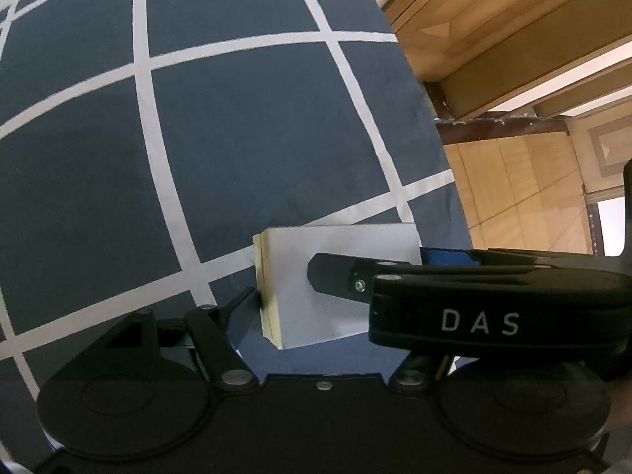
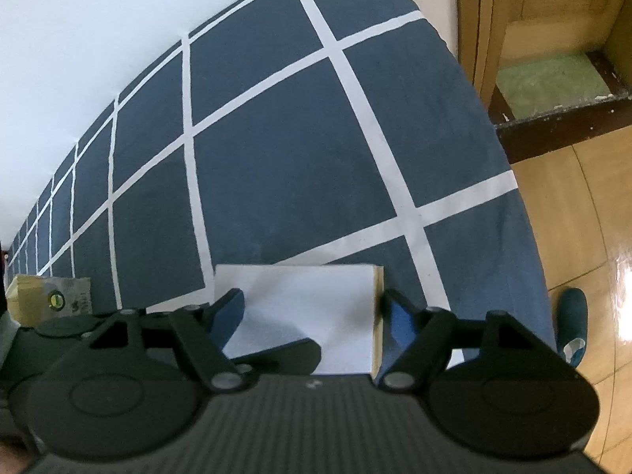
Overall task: Organize objects
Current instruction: 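Lift the white box and carry it over the cardboard box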
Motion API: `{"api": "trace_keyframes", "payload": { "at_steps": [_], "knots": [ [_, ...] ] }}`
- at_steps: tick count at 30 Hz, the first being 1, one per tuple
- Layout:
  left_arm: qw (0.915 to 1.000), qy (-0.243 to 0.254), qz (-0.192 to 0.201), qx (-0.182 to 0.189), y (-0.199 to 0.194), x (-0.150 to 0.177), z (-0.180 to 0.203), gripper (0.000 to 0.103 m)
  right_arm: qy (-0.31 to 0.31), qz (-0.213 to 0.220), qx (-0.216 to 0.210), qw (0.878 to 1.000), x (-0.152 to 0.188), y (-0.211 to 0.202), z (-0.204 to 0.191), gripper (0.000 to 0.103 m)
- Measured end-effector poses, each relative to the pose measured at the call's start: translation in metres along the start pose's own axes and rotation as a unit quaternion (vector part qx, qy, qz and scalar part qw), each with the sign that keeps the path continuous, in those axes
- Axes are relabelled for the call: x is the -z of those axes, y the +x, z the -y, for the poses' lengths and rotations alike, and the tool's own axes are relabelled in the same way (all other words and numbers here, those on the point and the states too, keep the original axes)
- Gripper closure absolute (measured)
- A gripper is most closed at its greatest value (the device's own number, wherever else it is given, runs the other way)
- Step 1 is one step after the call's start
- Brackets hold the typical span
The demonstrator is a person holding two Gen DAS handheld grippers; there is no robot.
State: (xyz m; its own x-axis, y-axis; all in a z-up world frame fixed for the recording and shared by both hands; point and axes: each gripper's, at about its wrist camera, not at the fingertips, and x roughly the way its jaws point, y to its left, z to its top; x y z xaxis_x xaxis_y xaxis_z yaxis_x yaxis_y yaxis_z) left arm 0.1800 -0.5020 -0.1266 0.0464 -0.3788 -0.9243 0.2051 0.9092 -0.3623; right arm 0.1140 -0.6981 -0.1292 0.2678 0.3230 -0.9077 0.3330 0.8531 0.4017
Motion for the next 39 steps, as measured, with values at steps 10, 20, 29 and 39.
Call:
{"api": "trace_keyframes", "payload": {
  "at_steps": [10,20,29,39],
  "knots": [
    [0.9998,-0.001,0.018,-0.006,-0.024,0.014,0.004,0.035,-0.013,0.014,-0.006,1.0,0.014,-0.019,-0.016,0.028],
    [0.9983,-0.006,0.054,-0.021,-0.071,0.044,-0.002,0.035,-0.047,0.036,-0.021,0.998,0.037,-0.047,-0.052,0.028],
    [0.9956,-0.018,0.085,-0.034,-0.12,0.085,-0.022,0.035,-0.079,0.052,-0.035,0.995,0.071,-0.067,-0.102,0.028],
    [0.9926,-0.034,0.11,-0.038,-0.172,0.131,-0.061,0.035,-0.112,0.061,-0.04,0.991,0.111,-0.078,-0.167,0.028]
  ]
}}
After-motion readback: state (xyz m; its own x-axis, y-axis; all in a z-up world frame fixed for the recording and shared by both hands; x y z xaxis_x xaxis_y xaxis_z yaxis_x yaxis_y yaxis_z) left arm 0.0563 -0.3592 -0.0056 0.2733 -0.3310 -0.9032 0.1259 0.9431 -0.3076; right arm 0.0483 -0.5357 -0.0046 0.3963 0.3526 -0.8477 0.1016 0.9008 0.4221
